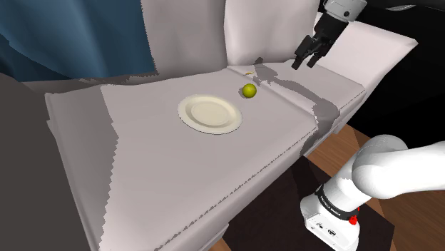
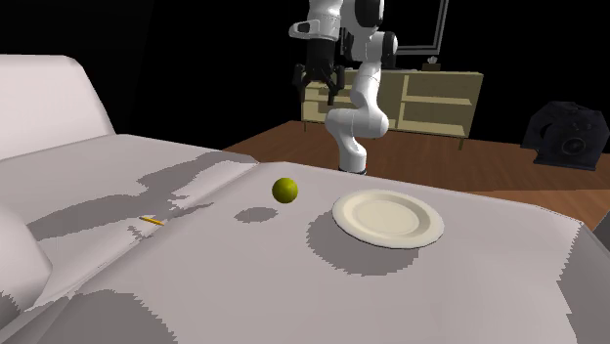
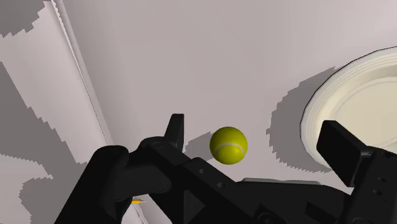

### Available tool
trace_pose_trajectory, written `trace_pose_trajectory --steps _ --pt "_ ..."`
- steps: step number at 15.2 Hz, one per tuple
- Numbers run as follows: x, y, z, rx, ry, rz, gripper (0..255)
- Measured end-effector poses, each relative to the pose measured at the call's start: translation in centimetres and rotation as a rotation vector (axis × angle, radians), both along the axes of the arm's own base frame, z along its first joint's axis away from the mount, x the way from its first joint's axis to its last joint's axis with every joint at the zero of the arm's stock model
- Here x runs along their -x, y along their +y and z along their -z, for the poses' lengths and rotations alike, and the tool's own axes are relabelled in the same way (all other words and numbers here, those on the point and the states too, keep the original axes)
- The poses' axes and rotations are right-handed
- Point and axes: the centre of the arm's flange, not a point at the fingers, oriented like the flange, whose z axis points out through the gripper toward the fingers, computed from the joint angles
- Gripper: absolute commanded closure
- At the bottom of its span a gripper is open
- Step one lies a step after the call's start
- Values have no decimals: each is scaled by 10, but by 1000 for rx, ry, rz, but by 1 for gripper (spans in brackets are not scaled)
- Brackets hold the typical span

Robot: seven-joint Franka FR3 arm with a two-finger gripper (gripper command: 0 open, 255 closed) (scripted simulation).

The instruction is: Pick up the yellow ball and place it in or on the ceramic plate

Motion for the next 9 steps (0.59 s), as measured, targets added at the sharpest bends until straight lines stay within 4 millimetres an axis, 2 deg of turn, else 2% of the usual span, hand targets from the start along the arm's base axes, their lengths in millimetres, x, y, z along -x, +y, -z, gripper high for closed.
trace_pose_trajectory --steps 2,6,9 --pt "-4 1 5 2 2 -2 0" --pt "-44 -1 33 19 15 -13 0" --pt "-74 5 58 33 25 -24 0"
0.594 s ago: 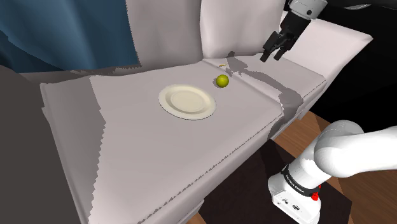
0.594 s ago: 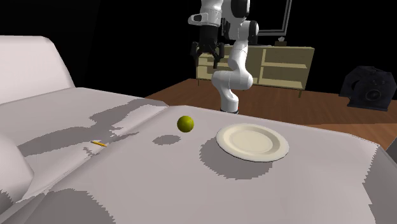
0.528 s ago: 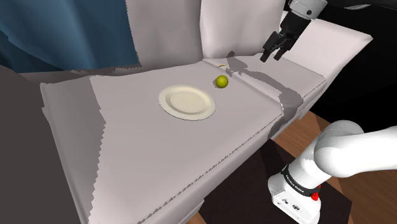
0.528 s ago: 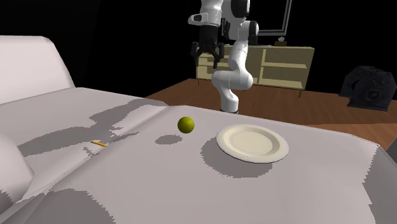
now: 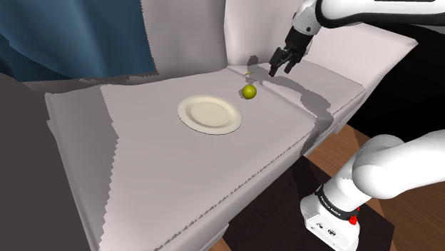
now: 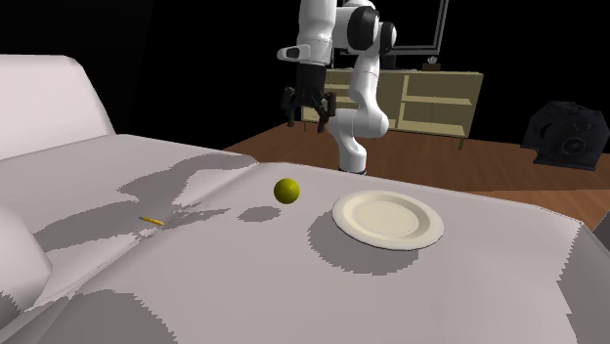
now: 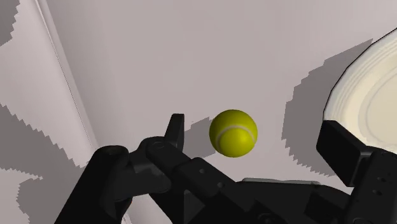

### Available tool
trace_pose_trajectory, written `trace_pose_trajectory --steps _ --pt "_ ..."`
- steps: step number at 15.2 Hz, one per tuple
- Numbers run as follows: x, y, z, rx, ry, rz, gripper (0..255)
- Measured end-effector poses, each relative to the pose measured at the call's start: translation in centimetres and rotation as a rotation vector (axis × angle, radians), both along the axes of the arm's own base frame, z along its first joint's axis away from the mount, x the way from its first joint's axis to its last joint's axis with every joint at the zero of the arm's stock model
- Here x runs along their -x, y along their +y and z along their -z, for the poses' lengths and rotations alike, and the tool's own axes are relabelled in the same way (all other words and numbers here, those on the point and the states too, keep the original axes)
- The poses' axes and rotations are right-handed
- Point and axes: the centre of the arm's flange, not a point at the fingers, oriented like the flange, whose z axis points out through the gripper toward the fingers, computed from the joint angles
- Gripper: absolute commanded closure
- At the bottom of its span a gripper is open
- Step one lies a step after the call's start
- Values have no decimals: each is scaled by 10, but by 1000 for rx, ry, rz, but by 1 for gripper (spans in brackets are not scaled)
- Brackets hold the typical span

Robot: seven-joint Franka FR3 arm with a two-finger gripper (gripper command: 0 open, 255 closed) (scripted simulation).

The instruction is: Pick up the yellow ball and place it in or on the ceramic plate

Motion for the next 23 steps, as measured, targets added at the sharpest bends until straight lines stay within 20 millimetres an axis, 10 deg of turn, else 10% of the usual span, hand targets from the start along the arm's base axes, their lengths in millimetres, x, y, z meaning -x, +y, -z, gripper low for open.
trace_pose_trajectory --steps 10,23 --pt "-99 6 89 47 34 -33 0" --pt "-110 0 136 51 36 -36 0"
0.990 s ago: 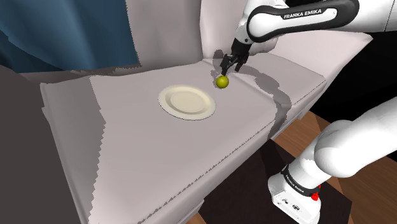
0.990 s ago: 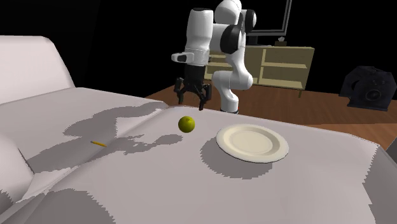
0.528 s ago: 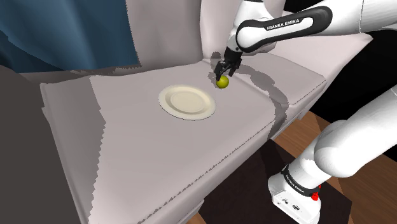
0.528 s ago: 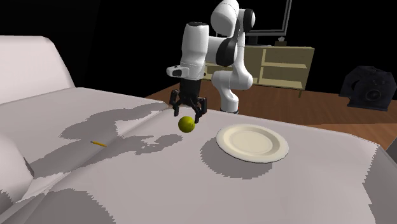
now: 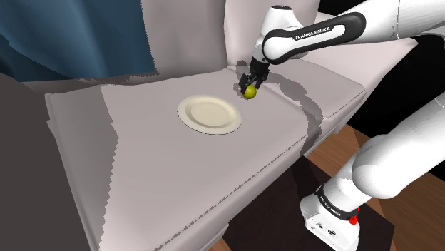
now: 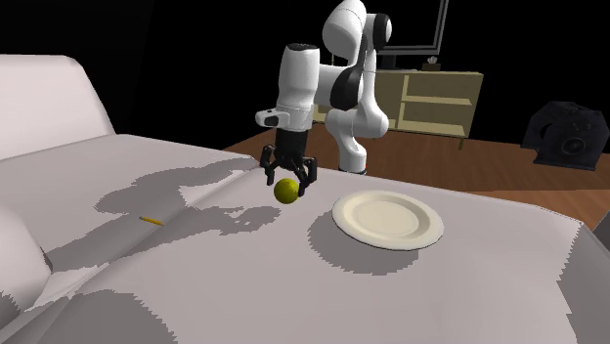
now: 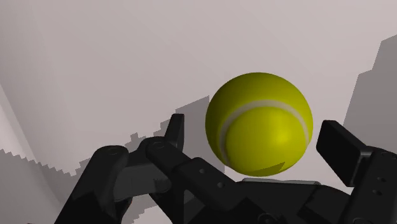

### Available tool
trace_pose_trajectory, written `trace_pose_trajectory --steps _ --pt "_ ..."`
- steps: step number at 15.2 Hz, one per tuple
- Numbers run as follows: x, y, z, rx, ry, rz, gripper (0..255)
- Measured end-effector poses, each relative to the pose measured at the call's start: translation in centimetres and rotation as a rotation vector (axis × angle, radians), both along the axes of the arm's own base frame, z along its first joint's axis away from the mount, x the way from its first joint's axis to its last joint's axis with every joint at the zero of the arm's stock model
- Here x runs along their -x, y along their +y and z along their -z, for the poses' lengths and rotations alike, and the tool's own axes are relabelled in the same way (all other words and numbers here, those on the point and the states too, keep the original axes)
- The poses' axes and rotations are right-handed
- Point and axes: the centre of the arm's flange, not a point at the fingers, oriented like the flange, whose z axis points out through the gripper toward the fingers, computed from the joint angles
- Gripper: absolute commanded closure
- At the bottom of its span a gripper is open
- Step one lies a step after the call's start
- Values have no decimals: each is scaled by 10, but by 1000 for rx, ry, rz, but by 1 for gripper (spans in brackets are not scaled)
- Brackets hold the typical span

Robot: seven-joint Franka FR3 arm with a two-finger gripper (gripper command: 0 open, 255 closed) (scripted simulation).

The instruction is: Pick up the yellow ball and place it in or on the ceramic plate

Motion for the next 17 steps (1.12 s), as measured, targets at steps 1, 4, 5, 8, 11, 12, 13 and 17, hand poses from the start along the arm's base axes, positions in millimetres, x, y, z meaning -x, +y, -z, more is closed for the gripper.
trace_pose_trajectory --steps 1,4,5,8,11,12,13,17 --pt "0 0 0 0 0 0 0" --pt "0 0 0 0 0 0 255" --pt "0 0 0 0 0 0 255" --pt "0 0 0 0 0 0 255" --pt "0 0 0 0 0 0 255" --pt "0 0 0 0 0 0 255" --pt "0 0 -3 0 0 0 255" --pt "-1 1 -20 0 0 0 255"
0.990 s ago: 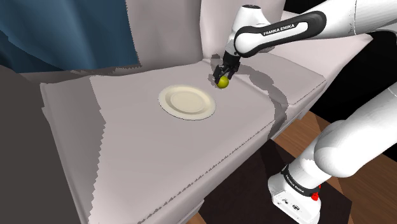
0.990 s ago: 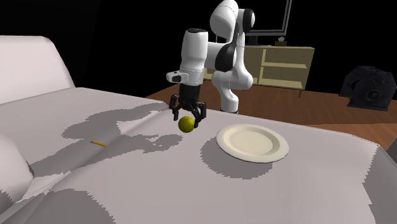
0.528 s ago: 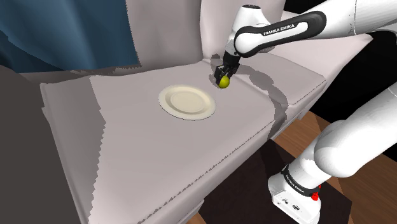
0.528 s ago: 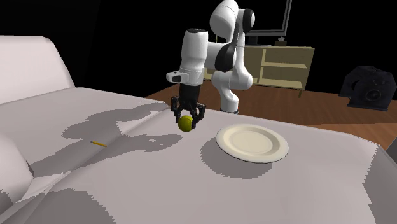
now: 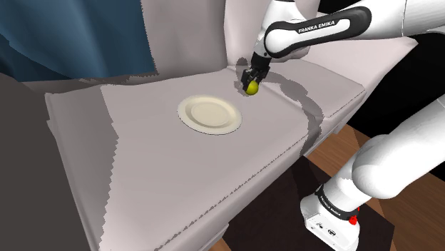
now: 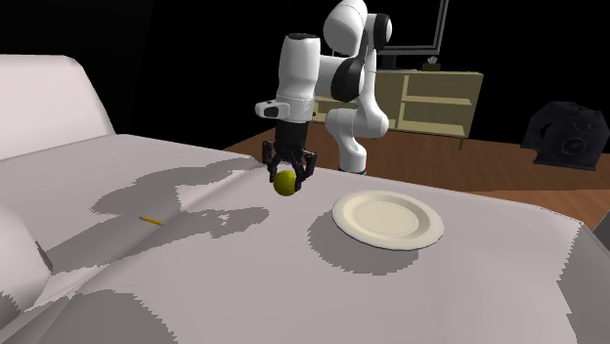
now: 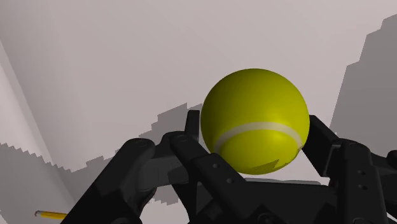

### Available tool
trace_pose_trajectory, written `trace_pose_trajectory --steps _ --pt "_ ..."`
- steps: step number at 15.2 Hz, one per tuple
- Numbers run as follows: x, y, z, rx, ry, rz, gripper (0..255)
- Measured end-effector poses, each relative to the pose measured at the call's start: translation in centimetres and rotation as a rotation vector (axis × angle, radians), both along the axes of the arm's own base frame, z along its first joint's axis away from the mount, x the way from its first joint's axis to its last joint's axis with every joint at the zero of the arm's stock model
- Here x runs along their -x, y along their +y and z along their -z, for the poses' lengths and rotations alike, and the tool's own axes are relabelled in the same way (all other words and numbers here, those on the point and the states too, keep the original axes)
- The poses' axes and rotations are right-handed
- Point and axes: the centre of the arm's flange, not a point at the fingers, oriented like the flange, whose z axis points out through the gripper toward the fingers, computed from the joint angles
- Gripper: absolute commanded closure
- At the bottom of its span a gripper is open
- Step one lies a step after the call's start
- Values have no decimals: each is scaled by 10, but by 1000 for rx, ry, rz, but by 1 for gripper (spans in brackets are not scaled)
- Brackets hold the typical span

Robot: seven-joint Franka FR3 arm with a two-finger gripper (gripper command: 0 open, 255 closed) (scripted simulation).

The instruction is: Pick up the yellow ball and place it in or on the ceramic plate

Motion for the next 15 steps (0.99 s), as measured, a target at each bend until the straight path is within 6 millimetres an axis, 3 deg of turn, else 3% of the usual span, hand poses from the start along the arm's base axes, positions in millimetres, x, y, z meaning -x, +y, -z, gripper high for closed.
trace_pose_trajectory --steps 12,15 --pt "0 -1 -63 0 0 0 255" --pt "4 24 -68 0 0 -1 255"
